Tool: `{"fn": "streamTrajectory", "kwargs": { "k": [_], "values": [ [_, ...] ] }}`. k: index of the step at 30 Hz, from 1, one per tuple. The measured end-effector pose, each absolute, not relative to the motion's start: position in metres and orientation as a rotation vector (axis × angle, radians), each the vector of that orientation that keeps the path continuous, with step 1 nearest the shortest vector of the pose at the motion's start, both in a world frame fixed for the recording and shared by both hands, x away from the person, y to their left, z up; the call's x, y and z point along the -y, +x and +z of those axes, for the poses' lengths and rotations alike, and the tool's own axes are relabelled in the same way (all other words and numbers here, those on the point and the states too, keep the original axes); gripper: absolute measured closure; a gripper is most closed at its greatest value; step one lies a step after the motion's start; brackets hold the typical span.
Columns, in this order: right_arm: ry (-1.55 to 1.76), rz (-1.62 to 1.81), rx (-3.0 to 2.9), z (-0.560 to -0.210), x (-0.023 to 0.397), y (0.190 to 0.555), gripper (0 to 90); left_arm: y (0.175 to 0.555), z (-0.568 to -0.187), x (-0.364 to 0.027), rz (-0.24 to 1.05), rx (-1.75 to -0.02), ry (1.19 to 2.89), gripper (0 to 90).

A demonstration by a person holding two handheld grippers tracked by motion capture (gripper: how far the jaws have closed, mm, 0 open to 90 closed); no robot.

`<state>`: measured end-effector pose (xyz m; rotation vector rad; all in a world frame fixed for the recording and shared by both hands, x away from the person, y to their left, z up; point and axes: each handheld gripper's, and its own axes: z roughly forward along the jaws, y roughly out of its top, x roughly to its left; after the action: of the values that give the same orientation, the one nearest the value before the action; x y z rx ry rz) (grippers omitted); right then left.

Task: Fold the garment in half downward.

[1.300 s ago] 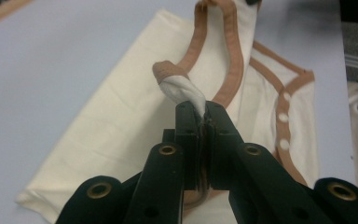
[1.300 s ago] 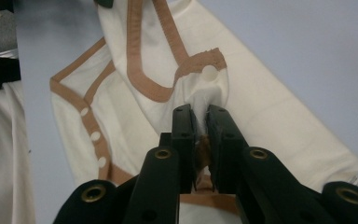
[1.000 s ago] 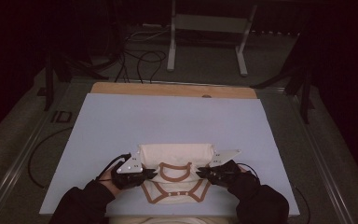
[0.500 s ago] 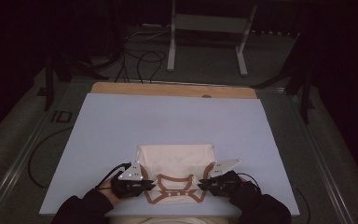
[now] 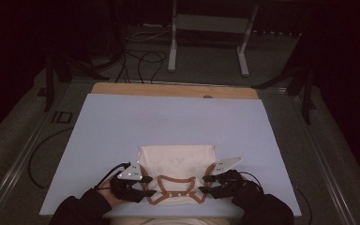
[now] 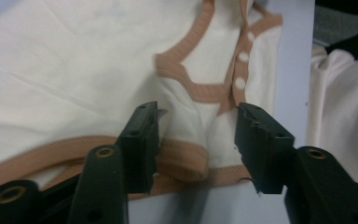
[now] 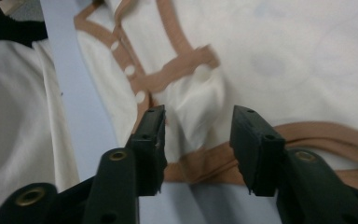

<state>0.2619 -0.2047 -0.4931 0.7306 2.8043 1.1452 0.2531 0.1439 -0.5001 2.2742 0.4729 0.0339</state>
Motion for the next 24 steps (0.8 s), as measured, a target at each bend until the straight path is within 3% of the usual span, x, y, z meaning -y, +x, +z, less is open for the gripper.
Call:
{"fn": "streamTrajectory", "kwargs": {
  "k": [6,11,15,21,24],
  "values": [
    [0.694,1.157,-2.78,-0.478,0.2,0.27,43.8,0.258,-0.483,-0.141,0.063,-0.463,2.255,41.3],
    [0.668,1.149,-2.817,-0.473,0.189,0.28,43.4,0.268,-0.482,-0.132,0.032,-0.445,2.287,39.0],
    [0.654,1.145,-2.888,-0.48,0.18,0.283,45.6,0.275,-0.49,-0.126,-0.056,-0.441,2.283,50.2],
    [0.592,1.09,-2.949,-0.489,0.177,0.281,67.7,0.282,-0.5,-0.126,-0.119,-0.461,2.295,74.3],
    [0.575,1.091,-2.95,-0.488,0.178,0.282,72.6,0.284,-0.5,-0.129,-0.139,-0.475,2.277,84.4]
  ]
}}
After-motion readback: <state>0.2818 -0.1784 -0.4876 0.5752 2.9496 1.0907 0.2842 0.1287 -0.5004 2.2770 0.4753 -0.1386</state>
